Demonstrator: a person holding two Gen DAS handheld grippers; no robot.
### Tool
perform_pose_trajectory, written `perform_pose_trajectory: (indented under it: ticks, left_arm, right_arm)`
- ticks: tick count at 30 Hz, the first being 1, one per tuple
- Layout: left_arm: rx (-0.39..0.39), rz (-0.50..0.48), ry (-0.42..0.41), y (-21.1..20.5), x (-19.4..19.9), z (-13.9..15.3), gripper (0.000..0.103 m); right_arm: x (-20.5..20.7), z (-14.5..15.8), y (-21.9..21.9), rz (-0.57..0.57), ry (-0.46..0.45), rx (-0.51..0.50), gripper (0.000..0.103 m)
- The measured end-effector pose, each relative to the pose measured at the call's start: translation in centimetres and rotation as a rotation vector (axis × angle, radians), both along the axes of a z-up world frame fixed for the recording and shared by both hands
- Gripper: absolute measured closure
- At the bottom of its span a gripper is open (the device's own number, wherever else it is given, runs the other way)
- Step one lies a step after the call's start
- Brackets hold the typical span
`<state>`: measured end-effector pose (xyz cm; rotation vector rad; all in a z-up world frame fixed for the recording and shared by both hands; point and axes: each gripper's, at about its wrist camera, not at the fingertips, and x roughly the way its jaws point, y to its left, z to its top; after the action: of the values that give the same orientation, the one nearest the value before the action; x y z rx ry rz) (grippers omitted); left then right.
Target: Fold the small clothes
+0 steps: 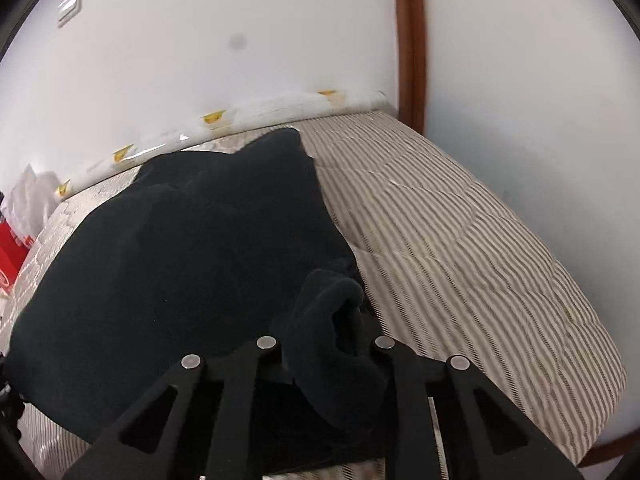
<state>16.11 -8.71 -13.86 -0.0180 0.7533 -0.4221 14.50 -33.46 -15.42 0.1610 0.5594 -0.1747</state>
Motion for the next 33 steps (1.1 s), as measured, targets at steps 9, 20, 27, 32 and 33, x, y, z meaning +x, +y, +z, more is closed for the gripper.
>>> perform_pose_trajectory:
  ticks: [9,20,27,32,33]
  left_arm:
    - [-0.006,0.143,0.001,7.6,2.7,0.5,0.085]
    - [-0.007,0.259,0.057,13.9,3.5,-0.8,0.085]
    - [0.024,0.25,0.078,13.8,1.4,-1.6,0.085]
    - [0.044,0.244,0.099,13.8,1.0,-1.7,0.084]
    - [0.048,0.241,0.103,13.8,0.9,-1.6,0.083]
  right_arm:
    - [4.9,1.6,6.1,0.133,-0.018,0.063,0.088]
    - [7.9,2.6,15.1,0.285,-0.004,0.038,0.088]
    - [3.6,2.6,13.4,0.324,-0.008,0.054,0.086]
    - [1.3,0.9,13.2,0.327,0.028,0.001,0.085]
    - [1.1,0.9,13.3,0.327,0.03,-0.015,0.084]
